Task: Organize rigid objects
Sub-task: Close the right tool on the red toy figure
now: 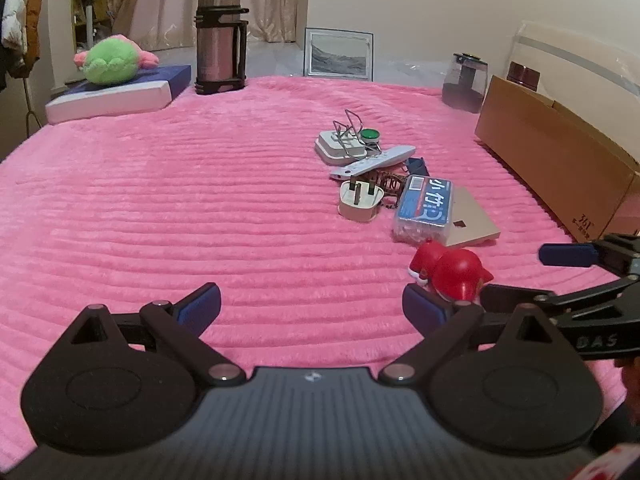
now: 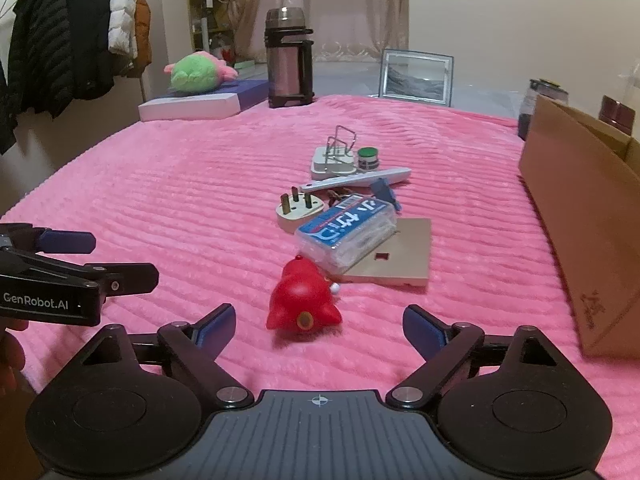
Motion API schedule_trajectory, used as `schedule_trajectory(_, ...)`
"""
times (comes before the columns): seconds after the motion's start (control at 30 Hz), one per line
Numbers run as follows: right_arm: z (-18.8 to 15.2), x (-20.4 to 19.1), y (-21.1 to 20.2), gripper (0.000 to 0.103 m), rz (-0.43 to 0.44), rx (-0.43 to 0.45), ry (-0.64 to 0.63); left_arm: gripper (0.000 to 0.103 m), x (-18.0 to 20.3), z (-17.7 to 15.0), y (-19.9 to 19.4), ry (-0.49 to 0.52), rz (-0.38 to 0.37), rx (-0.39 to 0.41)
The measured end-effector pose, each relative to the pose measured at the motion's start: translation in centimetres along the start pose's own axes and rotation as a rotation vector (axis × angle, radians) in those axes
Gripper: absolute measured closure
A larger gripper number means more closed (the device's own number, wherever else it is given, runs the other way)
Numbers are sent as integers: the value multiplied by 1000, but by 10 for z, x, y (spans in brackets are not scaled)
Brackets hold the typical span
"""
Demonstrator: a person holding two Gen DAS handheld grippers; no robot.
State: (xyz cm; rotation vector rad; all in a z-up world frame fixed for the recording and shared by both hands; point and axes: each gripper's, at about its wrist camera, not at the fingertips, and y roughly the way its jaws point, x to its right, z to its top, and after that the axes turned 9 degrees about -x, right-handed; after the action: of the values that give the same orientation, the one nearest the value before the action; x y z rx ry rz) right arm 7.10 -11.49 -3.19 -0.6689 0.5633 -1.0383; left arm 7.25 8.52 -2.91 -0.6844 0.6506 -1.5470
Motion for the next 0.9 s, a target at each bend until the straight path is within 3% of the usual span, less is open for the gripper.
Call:
schedule_trajectory(0.47,13,-12,48,35,-9,-16,-74,8,-13,7,32,-26,-20,-30)
schedule_trajectory(0.9,10,-18,60,55,-44,-28,-115,8,-20,7,39,-42,-23,-42)
